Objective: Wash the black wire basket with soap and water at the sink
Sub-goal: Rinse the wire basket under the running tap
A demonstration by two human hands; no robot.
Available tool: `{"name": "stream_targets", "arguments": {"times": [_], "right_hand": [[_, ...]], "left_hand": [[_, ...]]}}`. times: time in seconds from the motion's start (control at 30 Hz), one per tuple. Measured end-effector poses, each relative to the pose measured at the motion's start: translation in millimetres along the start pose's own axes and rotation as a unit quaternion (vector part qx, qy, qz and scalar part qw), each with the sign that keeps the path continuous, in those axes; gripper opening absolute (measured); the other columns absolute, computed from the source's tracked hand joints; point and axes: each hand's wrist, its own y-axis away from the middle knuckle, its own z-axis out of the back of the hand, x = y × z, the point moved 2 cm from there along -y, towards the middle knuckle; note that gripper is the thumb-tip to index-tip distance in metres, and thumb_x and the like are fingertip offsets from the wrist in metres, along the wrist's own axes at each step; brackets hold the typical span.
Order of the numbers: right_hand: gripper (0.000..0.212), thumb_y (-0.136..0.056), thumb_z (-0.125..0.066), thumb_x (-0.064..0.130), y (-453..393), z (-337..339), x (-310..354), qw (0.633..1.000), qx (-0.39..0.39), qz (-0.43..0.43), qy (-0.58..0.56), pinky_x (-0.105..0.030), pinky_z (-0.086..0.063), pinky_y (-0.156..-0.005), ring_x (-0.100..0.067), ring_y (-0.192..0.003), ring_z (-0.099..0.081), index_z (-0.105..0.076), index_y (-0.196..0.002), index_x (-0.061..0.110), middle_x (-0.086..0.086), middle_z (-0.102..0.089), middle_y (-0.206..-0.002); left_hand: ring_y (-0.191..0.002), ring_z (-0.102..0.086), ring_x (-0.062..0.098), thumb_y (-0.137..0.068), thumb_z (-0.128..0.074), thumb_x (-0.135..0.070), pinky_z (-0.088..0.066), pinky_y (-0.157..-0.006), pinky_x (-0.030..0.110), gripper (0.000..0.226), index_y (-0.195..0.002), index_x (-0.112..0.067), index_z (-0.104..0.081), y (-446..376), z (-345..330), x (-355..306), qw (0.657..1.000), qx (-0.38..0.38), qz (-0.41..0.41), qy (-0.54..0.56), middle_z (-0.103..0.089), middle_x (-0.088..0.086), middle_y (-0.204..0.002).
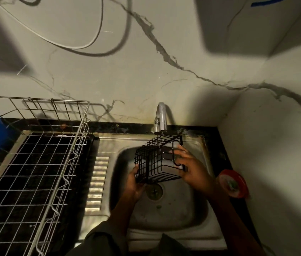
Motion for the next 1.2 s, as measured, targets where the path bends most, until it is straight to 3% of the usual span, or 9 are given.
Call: {"name": "stream_targets", "arguments": {"times": [0.2, 0.4, 0.5, 0.57, 0.67, 0.73, 0.83, 1.0, 1.2], "right_hand": [[0.013, -0.077, -0.076, -0.009, 28.0, 15.9, -25.4, 0.990, -0.075, -0.110, -0.048, 0.003, -0.033, -0.091, 0.007, -0.126, -0.039, -0.070, -0.075, 0.002, -0.003, -0.036, -0.146], [0.004, -0.083, -0.074, 0.006, 32.2, 18.0, -35.9, 0.970, -0.107, -0.171, -0.135, -0.040, -0.043, -0.109, -0.015, -0.142, -0.033, -0.073, -0.079, 0.007, 0.001, -0.038, -0.151], [0.016, -0.087, -0.071, 0.046, 25.5, 13.3, -31.7, 0.940, -0.139, -0.239, -0.202, -0.051, -0.048, -0.104, -0.018, -0.124, -0.053, -0.068, -0.089, 0.031, 0.006, -0.052, -0.132], [0.049, -0.077, -0.070, 0.073, 18.7, 10.4, -22.1, 0.930, -0.162, -0.267, -0.194, -0.048, -0.053, -0.099, -0.014, -0.119, -0.057, -0.057, -0.115, 0.045, 0.008, -0.055, -0.132], [0.094, -0.077, -0.085, 0.044, 10.1, 9.1, -7.2, 0.934, -0.147, -0.254, -0.206, -0.028, -0.046, -0.102, -0.006, -0.136, -0.038, -0.029, -0.153, 0.039, 0.014, -0.032, -0.157], [0.098, -0.077, -0.087, 0.018, 11.3, 10.9, -10.7, 0.930, -0.126, -0.256, -0.231, -0.032, -0.047, -0.104, -0.012, -0.136, -0.042, -0.030, -0.156, 0.028, 0.009, -0.040, -0.149], [0.098, -0.073, -0.085, 0.002, 21.0, 12.7, -26.8, 0.936, -0.098, -0.234, -0.245, -0.023, -0.050, -0.095, -0.009, -0.129, -0.052, -0.036, -0.145, 0.045, 0.017, -0.049, -0.139], [0.106, -0.069, -0.087, 0.005, 35.4, 18.8, -34.7, 0.941, -0.095, -0.229, -0.233, -0.034, -0.046, -0.107, -0.016, -0.140, -0.042, -0.030, -0.153, 0.034, 0.003, -0.041, -0.153], [0.109, -0.067, -0.085, 0.007, 42.6, 38.5, -45.1, 0.957, -0.053, -0.203, -0.200, -0.017, -0.044, -0.102, -0.015, -0.139, -0.044, -0.026, -0.156, 0.025, 0.000, -0.039, -0.152]], "left_hand": [[-0.113, -0.066, 0.036, -0.103, -0.060, -0.024, -0.057, -0.091, 0.055, 0.019, -0.121, -0.017, -0.062, 2.3, -15.6, 2.3, 0.994, 0.022, -0.079, -0.072, -0.069, 0.015, -0.127], [-0.110, -0.066, 0.036, -0.100, -0.057, -0.010, -0.056, -0.086, 0.050, 0.004, -0.100, -0.011, -0.061, 9.5, -21.3, 3.8, 0.991, 0.006, -0.091, -0.102, -0.072, 0.014, -0.111], [-0.109, -0.068, 0.039, -0.096, -0.055, -0.005, -0.058, -0.085, 0.047, 0.009, -0.099, -0.005, -0.064, 11.2, -17.8, 7.8, 0.991, -0.010, -0.096, -0.096, -0.076, 0.017, -0.108], [-0.113, -0.068, 0.040, -0.093, -0.053, -0.004, -0.057, -0.092, 0.048, 0.019, -0.105, -0.001, -0.069, 10.8, -14.5, 11.3, 0.990, -0.011, -0.096, -0.106, -0.077, 0.017, -0.113], [-0.101, -0.066, 0.033, -0.094, -0.047, 0.003, -0.054, -0.087, 0.043, 0.030, -0.109, 0.000, -0.072, 13.1, -12.8, 9.8, 0.983, -0.020, -0.124, -0.133, -0.075, 0.018, -0.114], [-0.104, -0.062, 0.032, -0.094, -0.052, 0.000, -0.052, -0.092, 0.046, 0.034, -0.123, 0.002, -0.069, 9.0, -8.9, 8.4, 0.973, -0.018, -0.157, -0.167, -0.069, 0.028, -0.124], [-0.106, -0.063, 0.035, -0.084, -0.061, -0.006, -0.054, -0.092, 0.047, 0.051, -0.134, 0.002, -0.056, -4.0, -0.9, 10.4, 0.970, -0.015, -0.165, -0.180, -0.062, 0.033, -0.132], [-0.104, -0.058, 0.032, -0.077, -0.052, -0.010, -0.048, -0.093, 0.049, 0.055, -0.131, -0.006, -0.062, 30.9, -27.3, -7.2, 0.984, 0.037, -0.115, -0.133, -0.065, 0.015, -0.114], [-0.098, -0.062, 0.028, -0.091, -0.046, -0.041, -0.043, -0.098, 0.052, 0.031, -0.090, -0.017, -0.066, 25.5, -58.3, -21.1, 0.989, 0.031, -0.051, -0.138, -0.071, 0.010, -0.097]]}}
